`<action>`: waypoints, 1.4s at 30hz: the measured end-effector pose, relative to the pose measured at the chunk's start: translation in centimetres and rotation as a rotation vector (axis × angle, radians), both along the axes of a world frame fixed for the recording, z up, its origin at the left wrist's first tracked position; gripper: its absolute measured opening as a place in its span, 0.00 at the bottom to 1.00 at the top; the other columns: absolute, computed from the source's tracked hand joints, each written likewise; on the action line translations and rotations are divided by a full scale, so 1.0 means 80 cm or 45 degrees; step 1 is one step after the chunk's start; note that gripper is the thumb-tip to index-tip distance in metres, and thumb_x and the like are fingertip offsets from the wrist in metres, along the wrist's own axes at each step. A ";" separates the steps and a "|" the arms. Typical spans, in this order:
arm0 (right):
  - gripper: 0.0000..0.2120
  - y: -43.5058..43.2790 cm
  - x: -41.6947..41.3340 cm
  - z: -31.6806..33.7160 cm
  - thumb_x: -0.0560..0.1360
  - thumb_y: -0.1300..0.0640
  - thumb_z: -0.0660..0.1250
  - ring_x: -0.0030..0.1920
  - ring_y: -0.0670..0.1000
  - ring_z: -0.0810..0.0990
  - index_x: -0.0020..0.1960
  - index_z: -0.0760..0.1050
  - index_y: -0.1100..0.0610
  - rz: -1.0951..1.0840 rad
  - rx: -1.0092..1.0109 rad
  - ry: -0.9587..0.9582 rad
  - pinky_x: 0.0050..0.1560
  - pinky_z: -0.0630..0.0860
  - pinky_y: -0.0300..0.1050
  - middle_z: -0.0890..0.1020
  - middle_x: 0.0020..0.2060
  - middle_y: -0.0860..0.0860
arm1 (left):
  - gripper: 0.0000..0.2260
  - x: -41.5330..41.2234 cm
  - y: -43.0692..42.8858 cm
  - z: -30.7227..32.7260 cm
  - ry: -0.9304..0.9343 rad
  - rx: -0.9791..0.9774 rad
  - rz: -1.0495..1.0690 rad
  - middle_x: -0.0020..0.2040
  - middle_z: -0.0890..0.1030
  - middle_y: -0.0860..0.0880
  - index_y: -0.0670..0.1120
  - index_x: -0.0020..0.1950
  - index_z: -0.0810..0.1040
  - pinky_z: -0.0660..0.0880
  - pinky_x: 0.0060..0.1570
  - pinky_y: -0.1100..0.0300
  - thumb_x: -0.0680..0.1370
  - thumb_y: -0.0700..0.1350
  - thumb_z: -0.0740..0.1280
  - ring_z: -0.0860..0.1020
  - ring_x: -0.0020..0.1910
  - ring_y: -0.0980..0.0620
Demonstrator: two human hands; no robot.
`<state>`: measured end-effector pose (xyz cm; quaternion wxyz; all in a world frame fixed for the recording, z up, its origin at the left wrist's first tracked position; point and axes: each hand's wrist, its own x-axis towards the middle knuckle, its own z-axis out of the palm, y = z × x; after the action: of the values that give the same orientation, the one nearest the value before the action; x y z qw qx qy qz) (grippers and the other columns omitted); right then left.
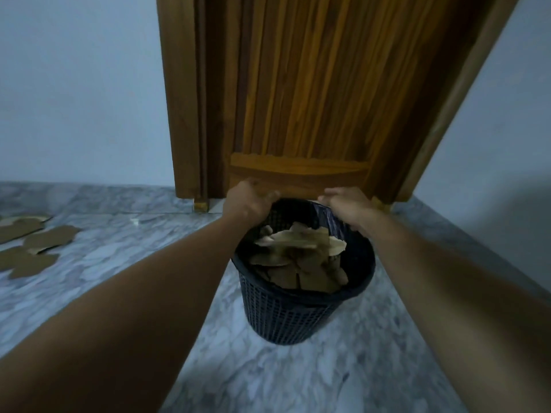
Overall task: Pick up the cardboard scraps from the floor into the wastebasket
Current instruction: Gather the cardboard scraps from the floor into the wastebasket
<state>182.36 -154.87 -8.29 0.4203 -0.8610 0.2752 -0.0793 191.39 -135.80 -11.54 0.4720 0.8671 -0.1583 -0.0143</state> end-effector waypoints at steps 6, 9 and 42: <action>0.34 -0.049 -0.050 -0.070 0.82 0.44 0.61 0.80 0.62 0.47 0.82 0.48 0.43 -0.064 -0.307 0.420 0.77 0.56 0.58 0.49 0.82 0.54 | 0.36 0.004 0.025 -0.070 0.200 0.361 -0.147 0.75 0.68 0.38 0.49 0.82 0.50 0.69 0.66 0.50 0.80 0.54 0.66 0.67 0.73 0.37; 0.33 -0.041 -0.084 -0.094 0.84 0.54 0.58 0.76 0.62 0.62 0.82 0.43 0.43 -0.101 0.016 0.305 0.67 0.70 0.51 0.57 0.80 0.52 | 0.36 -0.007 0.030 -0.089 0.322 0.167 -0.099 0.77 0.65 0.39 0.53 0.83 0.45 0.72 0.62 0.52 0.82 0.49 0.64 0.69 0.71 0.36; 0.32 0.271 0.203 -0.127 0.85 0.52 0.57 0.77 0.59 0.62 0.83 0.44 0.50 0.347 0.322 0.034 0.73 0.62 0.50 0.61 0.79 0.53 | 0.20 0.109 0.397 -0.100 0.372 -0.235 0.623 0.53 0.79 0.37 0.49 0.69 0.70 0.81 0.30 0.50 0.78 0.37 0.60 0.82 0.42 0.36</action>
<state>198.60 -133.17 -18.47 0.5285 -0.8315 0.1692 0.0251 200.11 -104.04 -19.57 0.5561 0.8217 0.1243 -0.0104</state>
